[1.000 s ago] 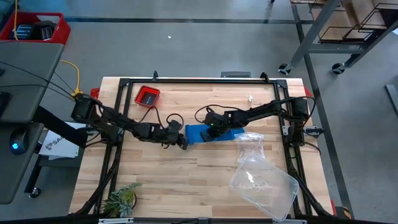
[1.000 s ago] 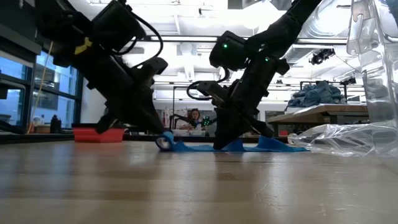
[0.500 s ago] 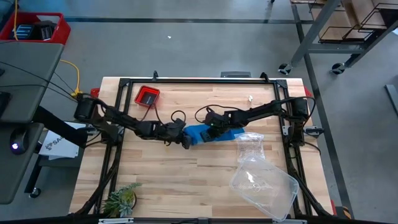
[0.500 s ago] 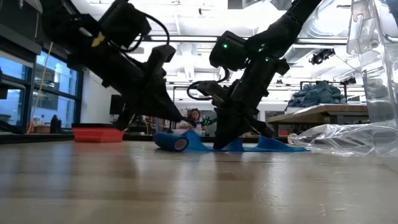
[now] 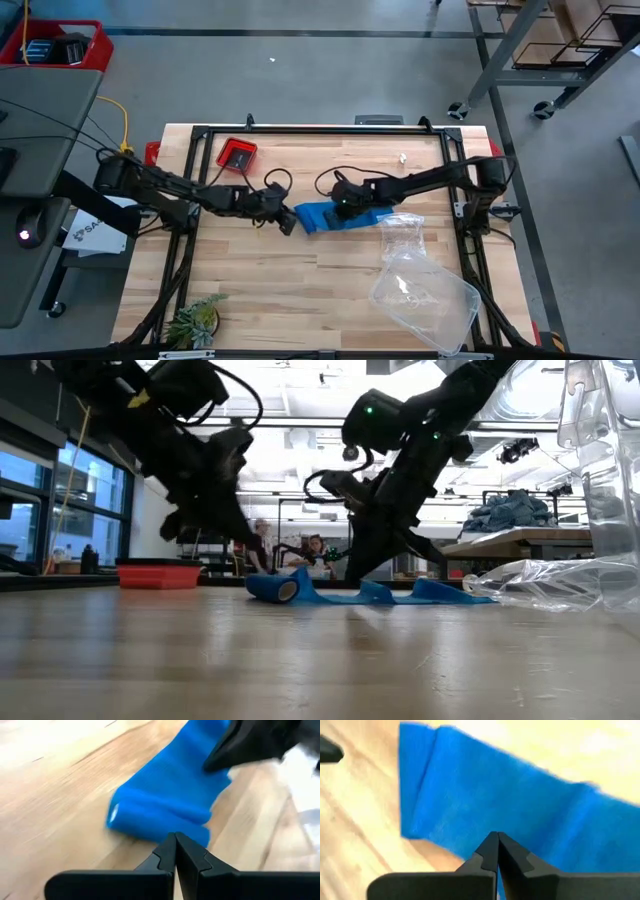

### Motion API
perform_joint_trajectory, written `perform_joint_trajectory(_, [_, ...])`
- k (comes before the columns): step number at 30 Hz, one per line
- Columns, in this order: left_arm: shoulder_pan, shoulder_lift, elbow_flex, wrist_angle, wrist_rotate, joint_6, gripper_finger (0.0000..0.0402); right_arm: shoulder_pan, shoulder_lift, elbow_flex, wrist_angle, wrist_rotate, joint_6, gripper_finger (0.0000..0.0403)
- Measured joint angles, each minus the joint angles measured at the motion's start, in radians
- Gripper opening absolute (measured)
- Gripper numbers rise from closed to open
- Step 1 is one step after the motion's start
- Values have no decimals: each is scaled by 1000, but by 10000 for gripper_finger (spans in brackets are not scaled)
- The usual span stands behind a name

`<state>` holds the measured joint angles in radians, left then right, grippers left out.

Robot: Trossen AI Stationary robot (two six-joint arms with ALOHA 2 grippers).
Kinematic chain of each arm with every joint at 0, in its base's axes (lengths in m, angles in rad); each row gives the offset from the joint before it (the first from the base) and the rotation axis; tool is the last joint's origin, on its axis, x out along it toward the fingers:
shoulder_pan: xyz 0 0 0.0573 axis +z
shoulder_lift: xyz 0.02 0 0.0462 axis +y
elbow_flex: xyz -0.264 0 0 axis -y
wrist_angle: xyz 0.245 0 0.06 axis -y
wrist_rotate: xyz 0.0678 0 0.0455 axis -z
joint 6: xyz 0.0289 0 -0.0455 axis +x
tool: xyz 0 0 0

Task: Roll bandage
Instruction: Roll the blue bandage

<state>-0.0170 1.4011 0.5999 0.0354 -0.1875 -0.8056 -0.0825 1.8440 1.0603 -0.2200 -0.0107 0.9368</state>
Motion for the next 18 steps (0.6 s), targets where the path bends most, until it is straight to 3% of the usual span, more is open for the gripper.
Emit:
perform_joint_trajectory(4, [-4, -12, 0, -57, 15, 0, 0, -14, -13, 0, 6, 11, -9, 0])
perform_joint_trajectory(8, [-25, 2, 0, -69, 21, -1, 0, -14, -16, 0, 127, -42, -50, 0])
perform_joint_trajectory(18, [-65, 141, -1, -4, 27, -51, 0, 5, 36, 1, 295, -109, -28, 0])
